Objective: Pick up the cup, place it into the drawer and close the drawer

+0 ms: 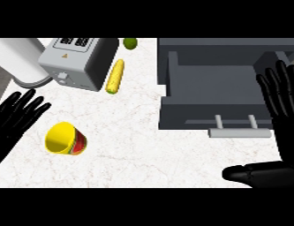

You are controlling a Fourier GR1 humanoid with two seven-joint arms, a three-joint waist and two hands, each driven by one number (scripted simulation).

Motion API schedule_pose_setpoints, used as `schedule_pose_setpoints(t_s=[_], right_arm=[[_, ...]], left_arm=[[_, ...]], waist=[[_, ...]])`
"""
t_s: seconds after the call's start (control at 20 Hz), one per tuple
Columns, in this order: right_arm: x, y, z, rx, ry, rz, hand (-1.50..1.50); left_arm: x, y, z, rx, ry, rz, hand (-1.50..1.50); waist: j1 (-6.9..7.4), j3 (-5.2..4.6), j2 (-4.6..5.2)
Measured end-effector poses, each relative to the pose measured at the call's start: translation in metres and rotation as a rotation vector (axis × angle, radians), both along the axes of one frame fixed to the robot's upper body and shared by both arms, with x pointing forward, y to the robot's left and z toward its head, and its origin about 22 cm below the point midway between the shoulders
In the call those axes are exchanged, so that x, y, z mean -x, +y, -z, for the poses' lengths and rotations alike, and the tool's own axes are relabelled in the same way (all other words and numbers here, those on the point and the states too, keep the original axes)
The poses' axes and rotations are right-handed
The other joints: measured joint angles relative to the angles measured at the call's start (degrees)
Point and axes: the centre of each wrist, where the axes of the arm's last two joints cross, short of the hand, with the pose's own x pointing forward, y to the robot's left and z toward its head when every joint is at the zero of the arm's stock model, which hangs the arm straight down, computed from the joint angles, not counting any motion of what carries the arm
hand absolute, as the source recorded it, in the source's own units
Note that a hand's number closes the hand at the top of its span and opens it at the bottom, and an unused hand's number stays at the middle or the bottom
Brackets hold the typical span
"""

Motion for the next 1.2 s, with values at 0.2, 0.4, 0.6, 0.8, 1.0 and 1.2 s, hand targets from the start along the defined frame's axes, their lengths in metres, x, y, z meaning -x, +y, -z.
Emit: schedule_pose_setpoints(t_s=[0.2,0.4,0.6,0.8,1.0,1.2], right_arm=[[0.003,0.003,0.002,0.005,0.003,-0.001,-1.50],[-0.004,0.005,-0.003,0.000,0.004,0.000,-1.50],[-0.003,-0.002,-0.005,0.000,0.002,-0.005,-1.50],[-0.004,-0.002,-0.007,0.000,0.011,-0.007,-1.50],[-0.002,-0.001,-0.003,0.000,0.016,-0.018,-1.50],[-0.002,-0.001,-0.005,0.003,0.013,-0.014,-1.50]], left_arm=[[0.006,0.011,0.019,-0.028,0.033,-0.022,-1.50],[-0.001,0.017,0.038,-0.062,0.050,-0.053,-1.50],[-0.005,0.018,0.060,-0.079,0.063,-0.080,-1.50],[-0.012,0.021,0.078,-0.105,0.077,-0.106,-1.50],[-0.017,0.034,0.097,-0.143,0.114,-0.142,-1.50],[-0.023,0.037,0.108,-0.169,0.138,-0.161,-1.50]], waist=[[0.02,-0.01,0.00],[-0.03,-0.02,0.03],[-0.08,-0.02,0.04],[-0.12,-0.03,0.05],[-0.21,-0.04,0.07],[-0.22,-0.02,0.07]])
